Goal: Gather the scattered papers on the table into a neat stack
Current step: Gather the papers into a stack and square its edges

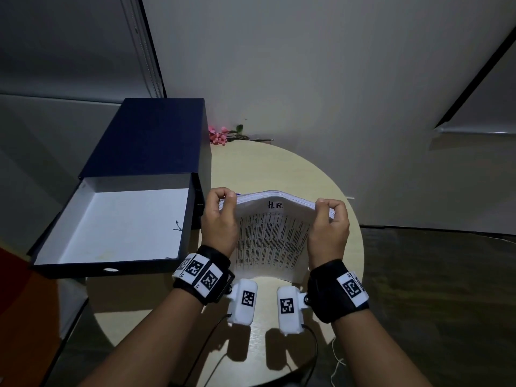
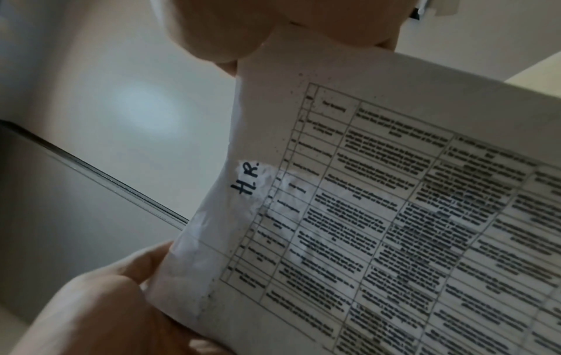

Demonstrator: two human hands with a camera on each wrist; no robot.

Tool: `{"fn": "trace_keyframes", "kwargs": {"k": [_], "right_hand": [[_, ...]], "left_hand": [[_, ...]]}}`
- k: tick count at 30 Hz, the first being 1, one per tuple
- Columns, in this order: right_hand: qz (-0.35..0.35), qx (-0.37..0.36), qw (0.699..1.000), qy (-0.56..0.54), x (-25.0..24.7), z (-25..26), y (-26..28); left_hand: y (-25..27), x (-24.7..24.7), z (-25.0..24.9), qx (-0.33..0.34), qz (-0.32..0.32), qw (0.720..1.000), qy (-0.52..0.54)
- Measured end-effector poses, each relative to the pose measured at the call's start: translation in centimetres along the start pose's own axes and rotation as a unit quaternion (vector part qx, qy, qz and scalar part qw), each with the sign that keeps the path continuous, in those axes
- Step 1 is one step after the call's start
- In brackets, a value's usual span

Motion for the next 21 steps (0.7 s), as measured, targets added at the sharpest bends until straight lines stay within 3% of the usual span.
{"fn": "trace_keyframes", "kwargs": {"k": [7, 12, 14, 17, 21], "right_hand": [[0.029, 0.017, 0.999, -0.03, 0.1, -0.5, -0.7], [0.153, -0.01, 0.986, -0.069, 1.1, -0.7, 0.0], [0.191, -0.035, 0.981, -0.029, 1.1, -1.3, 0.7], [0.201, -0.048, 0.978, 0.04, 0.8, -2.7, 1.5], [0.203, -0.071, 0.975, 0.057, 0.9, -1.8, 1.5]], "left_hand": [[-0.3, 0.1, -0.3, -0.004, 0.009, 1.0, 0.015], [0.2, 1.0, 0.8, -0.001, 0.114, 0.991, 0.064], [0.9, 1.0, 1.6, -0.011, 0.134, 0.991, 0.025], [1.2, 0.3, 2.8, -0.025, 0.109, 0.993, -0.042], [1.2, 0.8, 0.9, 0.014, 0.125, 0.989, -0.072]]}}
Point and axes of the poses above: each hand's wrist, its own y-axis away from the middle knuckle, its own x-axis out of the palm, z = x × y, the point moved 10 cm from there along -y, towards the middle knuckle
